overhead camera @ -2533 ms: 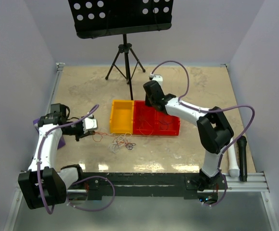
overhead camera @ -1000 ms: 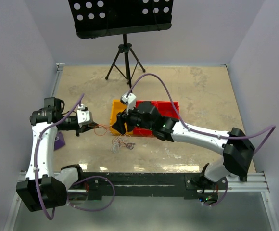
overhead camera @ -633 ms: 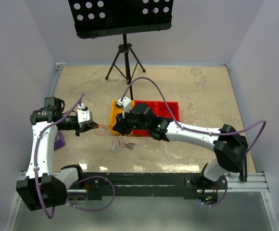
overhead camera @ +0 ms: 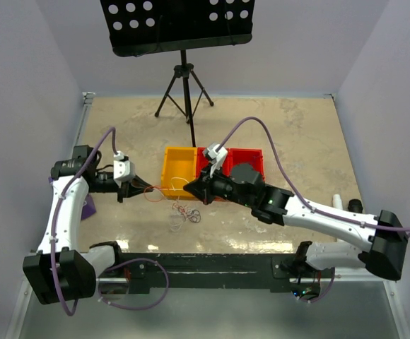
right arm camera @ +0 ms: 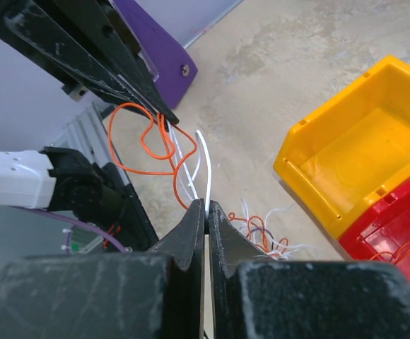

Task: Untangle the cables

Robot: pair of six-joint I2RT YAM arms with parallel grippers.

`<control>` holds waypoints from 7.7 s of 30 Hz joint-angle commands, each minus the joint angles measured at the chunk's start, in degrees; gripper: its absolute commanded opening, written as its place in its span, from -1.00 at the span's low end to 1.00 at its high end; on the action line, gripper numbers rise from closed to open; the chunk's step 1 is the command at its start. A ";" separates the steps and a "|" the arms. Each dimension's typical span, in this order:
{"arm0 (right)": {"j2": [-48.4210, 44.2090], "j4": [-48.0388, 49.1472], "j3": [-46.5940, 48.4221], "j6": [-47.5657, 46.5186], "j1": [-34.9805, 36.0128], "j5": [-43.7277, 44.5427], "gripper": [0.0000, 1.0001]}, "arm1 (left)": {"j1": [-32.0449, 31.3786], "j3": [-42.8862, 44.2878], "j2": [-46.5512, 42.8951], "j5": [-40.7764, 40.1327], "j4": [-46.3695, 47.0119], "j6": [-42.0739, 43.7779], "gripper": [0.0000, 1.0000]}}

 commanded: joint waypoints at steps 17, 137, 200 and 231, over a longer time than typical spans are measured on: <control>-5.14 -7.08 8.46 0.20 -1.36 1.59 -1.00 | 2.04 -4.04 0.91 -5.35 0.60 6.18 -0.45; 12.62 -13.94 75.62 -2.17 -1.45 1.15 -1.00 | -21.69 20.22 12.61 14.61 4.46 2.77 1.00; 6.20 -22.91 90.30 -14.48 -1.36 16.35 -1.00 | -23.71 -24.08 -7.26 -39.18 35.40 -0.41 -1.00; 10.68 -16.14 83.44 -4.64 -1.36 3.26 -1.00 | -23.97 4.04 2.05 13.46 27.93 -26.60 1.00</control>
